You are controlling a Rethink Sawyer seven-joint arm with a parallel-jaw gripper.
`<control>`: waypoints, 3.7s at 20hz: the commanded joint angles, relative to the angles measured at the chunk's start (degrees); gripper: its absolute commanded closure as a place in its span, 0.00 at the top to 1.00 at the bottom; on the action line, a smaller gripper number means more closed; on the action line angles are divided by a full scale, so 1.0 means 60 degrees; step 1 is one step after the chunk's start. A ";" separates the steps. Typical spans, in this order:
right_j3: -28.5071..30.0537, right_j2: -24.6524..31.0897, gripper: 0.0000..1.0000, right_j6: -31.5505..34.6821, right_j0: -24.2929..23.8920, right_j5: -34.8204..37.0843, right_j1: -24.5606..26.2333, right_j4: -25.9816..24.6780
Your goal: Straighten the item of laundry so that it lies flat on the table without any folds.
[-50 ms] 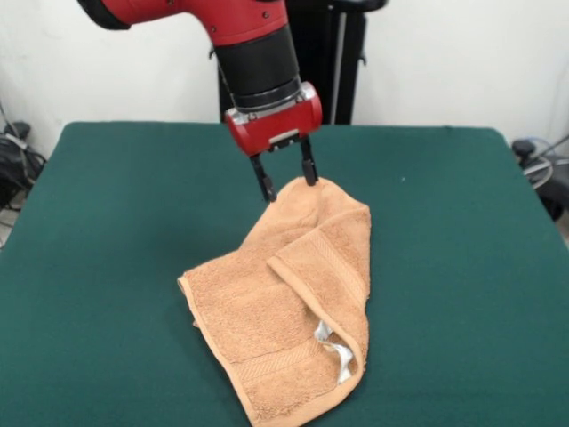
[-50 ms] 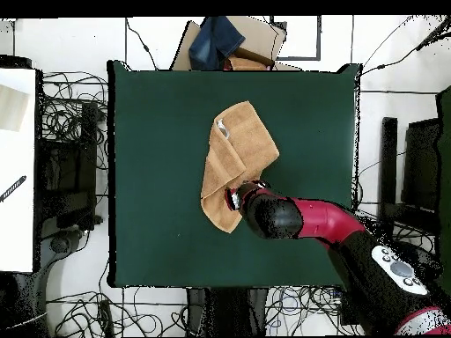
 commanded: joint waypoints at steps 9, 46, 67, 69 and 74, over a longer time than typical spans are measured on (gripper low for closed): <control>0.0532 0.0217 1.00 0.2054 -0.0332 -0.0311 0.1099 0.1320; 0.1098 0.1639 1.00 0.1553 -0.1547 0.0383 0.2438 0.3467; 0.0299 0.1447 1.00 0.1017 -0.1623 0.1282 0.3140 0.3690; 0.0100 0.1413 1.00 0.0913 -0.1605 0.1440 0.3201 0.3691; -0.0354 0.1379 1.00 0.0785 -0.1549 0.1890 0.3268 0.3733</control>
